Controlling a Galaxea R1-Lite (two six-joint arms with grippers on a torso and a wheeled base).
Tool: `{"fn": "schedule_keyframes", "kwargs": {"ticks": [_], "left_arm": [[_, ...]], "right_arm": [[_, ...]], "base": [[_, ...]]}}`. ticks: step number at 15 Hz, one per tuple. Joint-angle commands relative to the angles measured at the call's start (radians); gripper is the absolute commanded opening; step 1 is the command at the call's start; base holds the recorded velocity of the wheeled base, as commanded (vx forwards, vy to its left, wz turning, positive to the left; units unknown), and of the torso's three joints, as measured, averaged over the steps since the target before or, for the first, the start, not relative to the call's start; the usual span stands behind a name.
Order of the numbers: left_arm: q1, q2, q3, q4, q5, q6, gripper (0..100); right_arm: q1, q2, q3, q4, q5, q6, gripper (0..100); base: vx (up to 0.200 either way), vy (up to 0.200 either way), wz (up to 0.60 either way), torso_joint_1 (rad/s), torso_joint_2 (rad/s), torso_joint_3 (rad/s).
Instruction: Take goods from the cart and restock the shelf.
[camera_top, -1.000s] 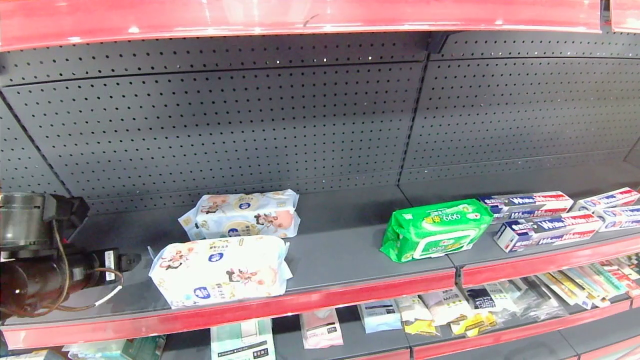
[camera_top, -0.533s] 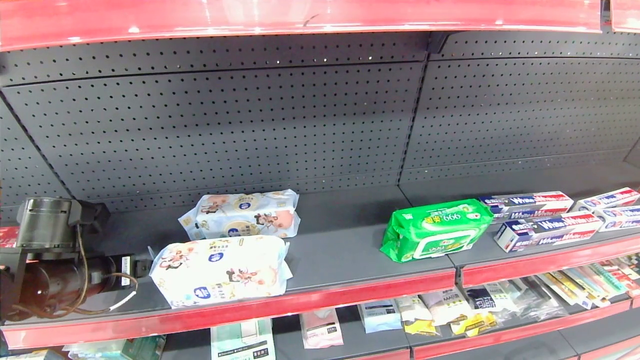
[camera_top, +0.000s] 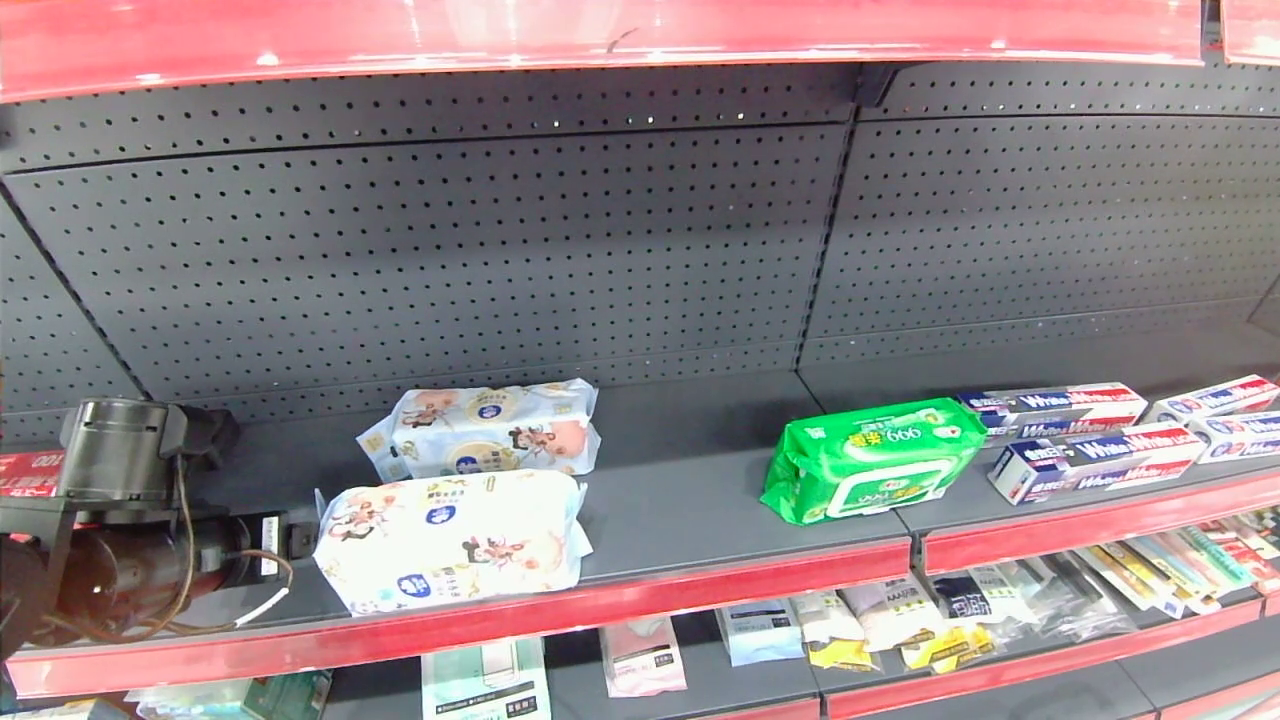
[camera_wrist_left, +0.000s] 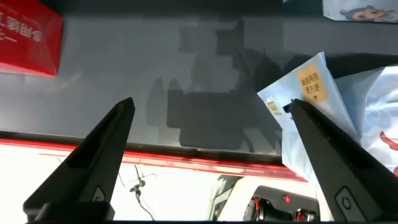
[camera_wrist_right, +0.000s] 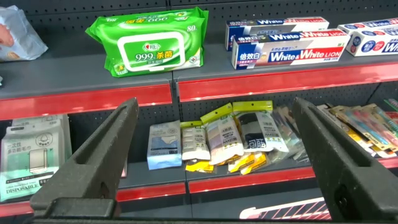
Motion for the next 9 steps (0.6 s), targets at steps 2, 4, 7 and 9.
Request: {"fn": "schedule_keyframes", "kwargs": {"ticks": [2, 4, 7, 9], "left_arm": [[-0.005, -0.002, 0.0, 0.001, 0.0, -0.001, 100], [-0.005, -0.002, -0.001, 0.001, 0.0, -0.001, 100], [-0.013, -0.004, 0.0, 0.002, 0.0, -0.003, 100], [-0.013, -0.004, 0.0, 0.002, -0.002, -0.009, 100]], "right_arm": [[0.0, 0.001, 0.0, 0.0, 0.0, 0.0, 100], [-0.001, 0.001, 0.0, 0.0, 0.0, 0.0, 100], [0.0, 0.001, 0.0, 0.0, 0.0, 0.0, 100], [-0.001, 0.001, 0.0, 0.0, 0.0, 0.0, 100]], "base": [[0.0, 0.0, 0.0, 0.0, 0.0, 0.0], [0.0, 0.0, 0.0, 0.0, 0.0, 0.0], [0.0, 0.0, 0.0, 0.0, 0.0, 0.0], [0.0, 0.0, 0.0, 0.0, 0.0, 0.0]]}}
